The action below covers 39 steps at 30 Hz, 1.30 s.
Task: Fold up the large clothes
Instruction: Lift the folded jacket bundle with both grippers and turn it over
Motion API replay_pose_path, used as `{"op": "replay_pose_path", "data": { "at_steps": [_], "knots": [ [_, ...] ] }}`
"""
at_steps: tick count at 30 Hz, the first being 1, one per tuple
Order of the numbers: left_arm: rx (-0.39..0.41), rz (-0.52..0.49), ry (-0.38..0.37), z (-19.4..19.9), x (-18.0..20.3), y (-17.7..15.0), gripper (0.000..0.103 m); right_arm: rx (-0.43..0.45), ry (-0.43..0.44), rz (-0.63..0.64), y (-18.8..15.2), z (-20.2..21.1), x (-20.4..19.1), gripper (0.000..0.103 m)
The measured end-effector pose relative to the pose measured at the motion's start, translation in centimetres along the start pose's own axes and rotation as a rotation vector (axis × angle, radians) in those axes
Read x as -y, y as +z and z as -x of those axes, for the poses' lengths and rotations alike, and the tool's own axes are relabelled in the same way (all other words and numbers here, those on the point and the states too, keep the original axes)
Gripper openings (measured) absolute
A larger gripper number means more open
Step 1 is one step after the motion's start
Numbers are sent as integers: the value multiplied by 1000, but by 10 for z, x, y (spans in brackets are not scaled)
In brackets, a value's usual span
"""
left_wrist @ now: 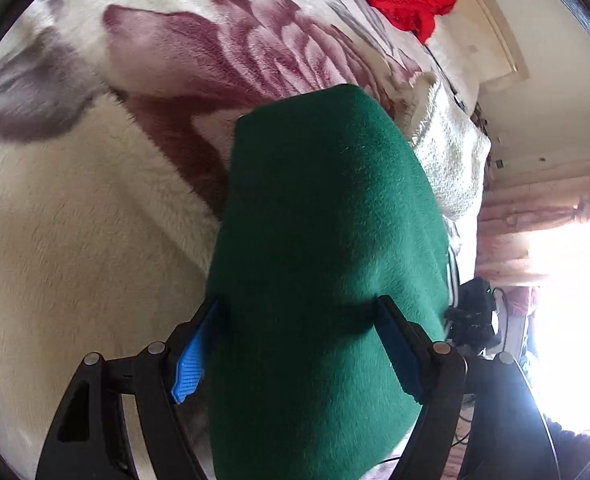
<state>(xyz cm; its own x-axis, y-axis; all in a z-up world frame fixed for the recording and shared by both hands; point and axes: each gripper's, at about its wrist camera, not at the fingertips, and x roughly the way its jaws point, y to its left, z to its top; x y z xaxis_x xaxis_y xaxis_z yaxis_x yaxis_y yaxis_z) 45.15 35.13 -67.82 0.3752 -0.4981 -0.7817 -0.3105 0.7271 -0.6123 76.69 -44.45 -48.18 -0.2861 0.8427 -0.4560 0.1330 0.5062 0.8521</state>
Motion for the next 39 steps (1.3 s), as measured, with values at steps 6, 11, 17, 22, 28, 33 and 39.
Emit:
{"op": "replay_pose_path", "data": {
  "at_steps": [6, 11, 17, 22, 28, 33, 39],
  "knots": [
    [-22, 21, -96, 3, -19, 4, 76, -136, 140, 37, 11, -52, -22, 103],
    [-25, 63, -200, 7, -40, 1, 76, -126, 190, -6, 12, -69, -29, 103],
    [-62, 143, -358, 11, -73, -12, 76, -125, 178, 27, -1, -67, -43, 103],
    [-61, 145, -336, 21, -67, -18, 76, -52, 59, -39, 7, -39, -28, 98],
    [29, 87, -256, 37, -39, 0, 76, 233, -95, 20, 10, 47, -60, 99],
    [52, 27, -108, 29, -13, 44, 76, 144, -281, 145, 3, 11, -96, 13],
    [77, -124, -62, 23, 31, 102, 76, 347, -331, 158, 17, 53, -114, 10]
  ]
}}
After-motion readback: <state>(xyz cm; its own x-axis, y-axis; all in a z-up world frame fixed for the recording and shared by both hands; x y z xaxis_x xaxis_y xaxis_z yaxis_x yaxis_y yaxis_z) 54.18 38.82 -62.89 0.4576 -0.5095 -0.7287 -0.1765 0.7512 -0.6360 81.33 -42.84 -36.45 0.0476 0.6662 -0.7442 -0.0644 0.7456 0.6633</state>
